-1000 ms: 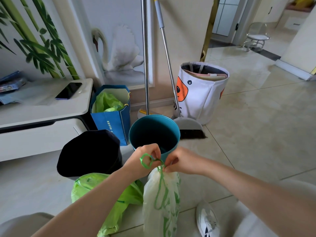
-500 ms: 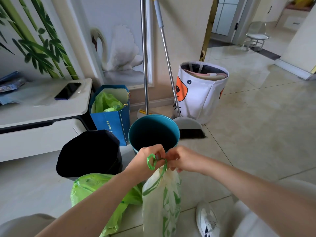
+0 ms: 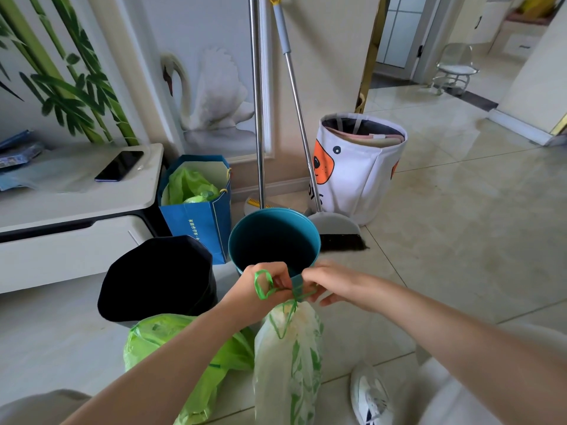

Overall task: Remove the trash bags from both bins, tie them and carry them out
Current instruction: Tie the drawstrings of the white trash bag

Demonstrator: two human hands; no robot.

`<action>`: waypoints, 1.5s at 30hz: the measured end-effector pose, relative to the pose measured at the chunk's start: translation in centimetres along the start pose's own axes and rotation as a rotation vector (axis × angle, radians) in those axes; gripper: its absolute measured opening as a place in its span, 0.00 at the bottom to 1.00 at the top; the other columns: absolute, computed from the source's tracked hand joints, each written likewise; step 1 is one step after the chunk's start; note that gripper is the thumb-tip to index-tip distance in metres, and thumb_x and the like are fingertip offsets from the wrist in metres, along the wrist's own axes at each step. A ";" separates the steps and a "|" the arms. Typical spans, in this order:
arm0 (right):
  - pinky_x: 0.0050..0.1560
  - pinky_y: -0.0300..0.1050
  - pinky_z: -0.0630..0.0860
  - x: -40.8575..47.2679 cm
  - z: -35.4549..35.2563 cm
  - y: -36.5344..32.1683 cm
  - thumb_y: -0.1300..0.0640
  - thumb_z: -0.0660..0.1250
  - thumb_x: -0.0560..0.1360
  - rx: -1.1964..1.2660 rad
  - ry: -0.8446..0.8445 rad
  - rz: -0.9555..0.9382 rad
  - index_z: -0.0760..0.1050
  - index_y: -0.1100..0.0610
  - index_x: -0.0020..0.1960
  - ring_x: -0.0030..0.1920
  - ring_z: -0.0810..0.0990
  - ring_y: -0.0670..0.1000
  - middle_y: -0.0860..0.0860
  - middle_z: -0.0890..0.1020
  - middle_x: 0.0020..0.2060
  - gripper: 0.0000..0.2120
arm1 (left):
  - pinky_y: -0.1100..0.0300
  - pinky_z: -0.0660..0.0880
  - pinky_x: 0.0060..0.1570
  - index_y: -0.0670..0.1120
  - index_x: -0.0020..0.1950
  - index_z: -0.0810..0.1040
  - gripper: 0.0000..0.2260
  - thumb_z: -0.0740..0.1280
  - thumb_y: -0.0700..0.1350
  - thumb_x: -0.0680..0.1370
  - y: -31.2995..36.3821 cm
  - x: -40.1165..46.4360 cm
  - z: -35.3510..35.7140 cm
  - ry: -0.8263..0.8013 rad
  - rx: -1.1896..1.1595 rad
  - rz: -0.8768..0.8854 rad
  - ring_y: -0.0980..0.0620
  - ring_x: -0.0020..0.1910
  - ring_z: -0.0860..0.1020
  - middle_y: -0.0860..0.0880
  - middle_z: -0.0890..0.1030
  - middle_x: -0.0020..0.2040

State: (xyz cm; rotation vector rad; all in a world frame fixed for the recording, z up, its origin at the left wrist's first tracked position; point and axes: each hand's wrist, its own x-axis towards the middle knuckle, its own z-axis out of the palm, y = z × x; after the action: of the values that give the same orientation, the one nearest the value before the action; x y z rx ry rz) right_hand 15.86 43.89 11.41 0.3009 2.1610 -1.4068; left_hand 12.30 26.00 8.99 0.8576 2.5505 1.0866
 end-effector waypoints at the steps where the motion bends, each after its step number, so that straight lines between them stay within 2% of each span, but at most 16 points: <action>1: 0.46 0.44 0.73 -0.1 -0.1 -0.1 0.52 0.61 0.70 -0.022 -0.011 0.007 0.77 0.57 0.46 0.43 0.79 0.50 0.52 0.81 0.41 0.11 | 0.58 0.78 0.40 0.46 0.39 0.78 0.04 0.73 0.41 0.69 -0.1 -0.1 -0.1 -0.001 -0.005 0.000 0.54 0.38 0.79 0.53 0.80 0.37; 4: 0.38 0.40 0.70 -0.3 -0.7 -0.3 0.54 0.64 0.73 -0.252 -0.001 -0.059 0.75 0.57 0.41 0.39 0.75 0.49 0.50 0.76 0.35 0.07 | 0.60 0.78 0.40 0.46 0.39 0.78 0.04 0.73 0.42 0.69 -0.3 -0.3 -0.3 -0.003 0.001 -0.014 0.54 0.39 0.79 0.52 0.81 0.37; 7: 0.28 0.39 0.58 -0.6 -1.6 0.0 0.56 0.65 0.74 -0.615 0.069 -0.158 0.64 0.55 0.31 0.30 0.64 0.49 0.48 0.65 0.28 0.15 | 0.59 0.78 0.41 0.47 0.38 0.78 0.05 0.73 0.41 0.69 -0.7 -0.6 -0.7 -0.009 -0.002 -0.046 0.55 0.38 0.79 0.52 0.81 0.37; 10: 0.27 0.42 0.61 -0.3 -3.0 1.0 0.55 0.65 0.72 -0.851 0.280 -0.121 0.63 0.53 0.29 0.33 0.70 0.54 0.48 0.68 0.27 0.16 | 0.60 0.78 0.40 0.47 0.37 0.78 0.06 0.74 0.41 0.69 -0.9 -0.9 -1.1 -0.008 0.000 -0.066 0.55 0.38 0.79 0.52 0.81 0.37; 12: 0.29 0.42 0.64 0.6 -4.0 1.8 0.53 0.65 0.73 -0.760 0.402 -0.031 0.65 0.53 0.30 0.35 0.75 0.56 0.48 0.72 0.27 0.16 | 0.61 0.78 0.40 0.47 0.37 0.78 0.06 0.74 0.42 0.69 -1.1 -1.3 -1.4 -0.005 0.008 -0.077 0.55 0.38 0.79 0.53 0.81 0.37; 13: 0.30 0.41 0.68 0.9 -4.3 1.9 0.53 0.66 0.74 -0.621 0.417 0.017 0.67 0.53 0.31 0.35 0.77 0.56 0.48 0.75 0.28 0.15 | 0.62 0.78 0.40 0.48 0.37 0.78 0.06 0.74 0.42 0.69 -1.1 -1.5 -1.6 -0.006 0.008 -0.087 0.55 0.38 0.79 0.53 0.81 0.37; 15: 0.33 0.40 0.75 1.0 -4.5 1.5 0.54 0.64 0.76 -0.172 0.347 0.105 0.73 0.54 0.37 0.35 0.82 0.53 0.51 0.82 0.34 0.10 | 0.64 0.77 0.39 0.48 0.37 0.80 0.04 0.74 0.42 0.69 -1.1 -1.8 -1.9 -0.009 -0.026 -0.131 0.56 0.37 0.80 0.52 0.82 0.37; 18: 0.47 0.48 0.80 0.2 -3.8 0.6 0.55 0.64 0.78 0.386 0.179 0.136 0.77 0.60 0.46 0.40 0.85 0.55 0.57 0.86 0.40 0.09 | 0.67 0.77 0.39 0.49 0.38 0.83 0.03 0.75 0.43 0.69 -1.0 -2.3 -2.2 -0.002 -0.066 -0.217 0.59 0.36 0.80 0.52 0.83 0.37; 20: 0.54 0.52 0.79 0.1 -3.4 0.5 0.58 0.62 0.79 0.533 0.128 0.119 0.77 0.61 0.45 0.40 0.85 0.55 0.58 0.86 0.38 0.09 | 0.67 0.77 0.39 0.51 0.38 0.84 0.02 0.75 0.44 0.70 -0.9 -2.7 -2.5 0.005 -0.075 -0.279 0.60 0.36 0.81 0.52 0.84 0.37; 25: 0.49 0.52 0.80 0.4 -3.4 0.3 0.59 0.59 0.80 0.797 0.078 0.108 0.75 0.60 0.42 0.35 0.85 0.55 0.54 0.79 0.29 0.11 | 0.67 0.75 0.34 0.51 0.36 0.84 0.03 0.76 0.44 0.69 -1.6 -3.9 -3.3 0.005 -0.121 -0.348 0.60 0.29 0.77 0.52 0.82 0.30; 30: 0.33 0.46 0.81 0.9 -2.8 0.6 0.60 0.60 0.80 0.814 0.070 0.136 0.74 0.61 0.42 0.24 0.74 0.50 0.50 0.69 0.20 0.10 | 0.65 0.78 0.36 0.49 0.37 0.83 0.03 0.76 0.44 0.69 -2.8 -5.6 -3.4 0.006 -0.080 -0.411 0.58 0.31 0.79 0.51 0.83 0.33; 34: 0.28 0.44 0.80 1.9 -2.9 1.2 0.63 0.59 0.79 0.736 0.139 0.179 0.74 0.61 0.43 0.22 0.69 0.48 0.49 0.65 0.18 0.09 | 0.67 0.76 0.34 0.48 0.36 0.82 0.04 0.75 0.44 0.69 -4.1 -7.1 -3.5 -0.028 -0.022 -0.442 0.59 0.30 0.78 0.51 0.82 0.32; 37: 0.29 0.46 0.79 2.7 -2.8 2.2 0.65 0.57 0.79 0.560 0.219 0.256 0.73 0.61 0.40 0.22 0.67 0.48 0.48 0.64 0.17 0.10 | 0.67 0.74 0.32 0.48 0.37 0.82 0.04 0.75 0.44 0.70 -5.4 -8.4 -3.7 -0.070 0.045 -0.453 0.61 0.29 0.75 0.52 0.81 0.32; 39: 0.31 0.48 0.79 3.0 -2.6 2.9 0.66 0.57 0.78 0.470 0.227 0.324 0.72 0.61 0.40 0.23 0.67 0.48 0.48 0.64 0.16 0.10 | 0.66 0.76 0.35 0.48 0.38 0.81 0.03 0.74 0.45 0.70 -6.2 -9.3 -3.6 -0.101 0.092 -0.446 0.60 0.31 0.76 0.53 0.81 0.35; 43: 0.31 0.46 0.77 3.0 -2.4 3.3 0.66 0.57 0.78 0.422 0.202 0.363 0.71 0.61 0.39 0.23 0.67 0.47 0.47 0.64 0.14 0.10 | 0.72 0.74 0.36 0.54 0.41 0.81 0.02 0.71 0.49 0.73 -7.2 -10.3 -3.7 -0.228 0.225 -0.423 0.62 0.33 0.79 0.56 0.82 0.38; 45: 0.32 0.45 0.73 3.0 -2.9 3.2 0.67 0.58 0.78 0.413 0.241 0.340 0.72 0.62 0.40 0.23 0.66 0.48 0.48 0.63 0.14 0.09 | 0.70 0.77 0.37 0.56 0.40 0.80 0.04 0.70 0.49 0.74 -7.6 -10.3 -4.0 -0.253 0.252 -0.421 0.61 0.32 0.80 0.55 0.83 0.36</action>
State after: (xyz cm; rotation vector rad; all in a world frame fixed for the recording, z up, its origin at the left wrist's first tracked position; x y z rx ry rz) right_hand 13.93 47.60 8.15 0.9864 1.8587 -1.6649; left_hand 15.65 13.30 6.19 0.4383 2.5176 0.5068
